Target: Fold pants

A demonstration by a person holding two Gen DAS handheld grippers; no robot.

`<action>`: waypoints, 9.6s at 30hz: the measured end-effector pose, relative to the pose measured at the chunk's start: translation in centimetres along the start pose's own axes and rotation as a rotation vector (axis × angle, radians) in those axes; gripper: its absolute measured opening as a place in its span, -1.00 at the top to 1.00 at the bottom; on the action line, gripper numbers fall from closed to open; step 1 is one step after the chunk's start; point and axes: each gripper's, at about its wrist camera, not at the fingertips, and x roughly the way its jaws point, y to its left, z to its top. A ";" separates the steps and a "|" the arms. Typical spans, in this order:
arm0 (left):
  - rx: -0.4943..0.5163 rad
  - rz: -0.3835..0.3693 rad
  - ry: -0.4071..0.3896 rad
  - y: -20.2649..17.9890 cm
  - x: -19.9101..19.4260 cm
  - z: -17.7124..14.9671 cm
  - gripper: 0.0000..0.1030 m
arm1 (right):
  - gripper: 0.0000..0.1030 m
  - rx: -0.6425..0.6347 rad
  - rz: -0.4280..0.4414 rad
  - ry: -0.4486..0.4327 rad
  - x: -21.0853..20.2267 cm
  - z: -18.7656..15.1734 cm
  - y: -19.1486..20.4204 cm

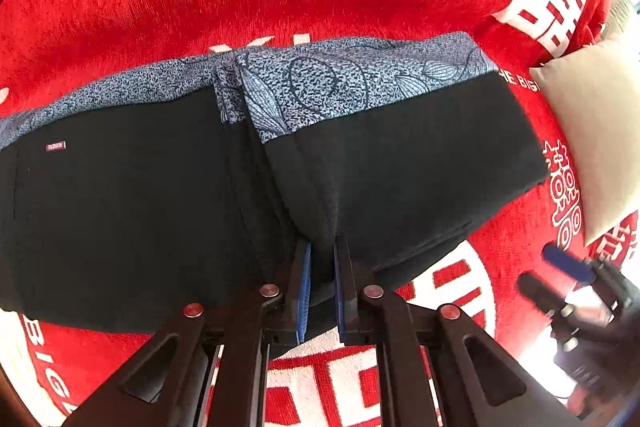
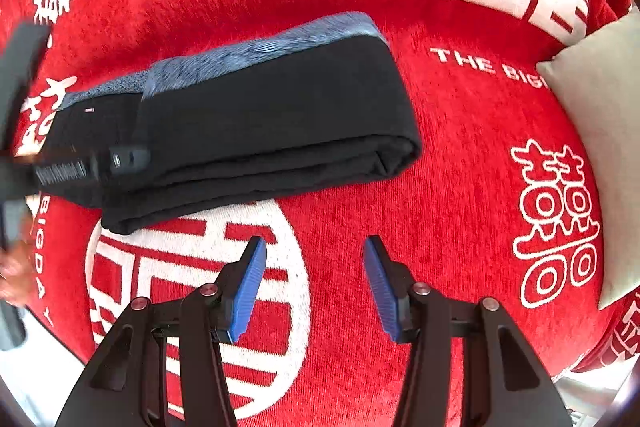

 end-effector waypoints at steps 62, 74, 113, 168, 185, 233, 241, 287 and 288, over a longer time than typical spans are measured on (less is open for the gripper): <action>-0.221 0.221 -0.039 3.0 -3.8 0.3 -0.70 | -0.58 -0.040 -0.032 0.077 1.9 7.4 3.1; -0.288 0.096 -0.044 5.9 -5.5 -1.5 -0.70 | -0.59 -0.104 -0.005 0.121 1.9 6.9 7.7; -0.402 0.167 -0.032 14.8 -6.4 -6.0 -1.00 | -0.37 -0.086 0.083 0.035 7.0 17.6 16.1; -0.273 0.130 -0.076 9.6 -4.8 -1.6 -1.00 | -0.31 -0.149 0.347 0.364 5.1 15.5 14.9; -0.323 0.199 -0.046 13.5 -3.9 -2.4 -1.00 | 0.80 -0.842 -0.130 -0.047 6.6 10.6 21.0; -0.210 0.158 0.026 2.5 2.7 2.3 -1.00 | 0.58 0.008 0.111 0.121 6.2 12.1 -1.0; -0.266 0.055 0.052 4.8 3.6 1.8 -1.00 | -0.24 -0.005 0.192 0.123 5.9 12.3 -0.2; -0.871 -0.231 -0.464 27.0 -4.1 -6.8 -0.99 | -0.32 -0.251 -0.041 0.117 6.9 11.3 10.2; -0.860 -0.195 -0.450 26.6 -4.1 -6.4 -0.85 | -0.32 -0.275 -0.026 0.102 6.2 11.9 11.2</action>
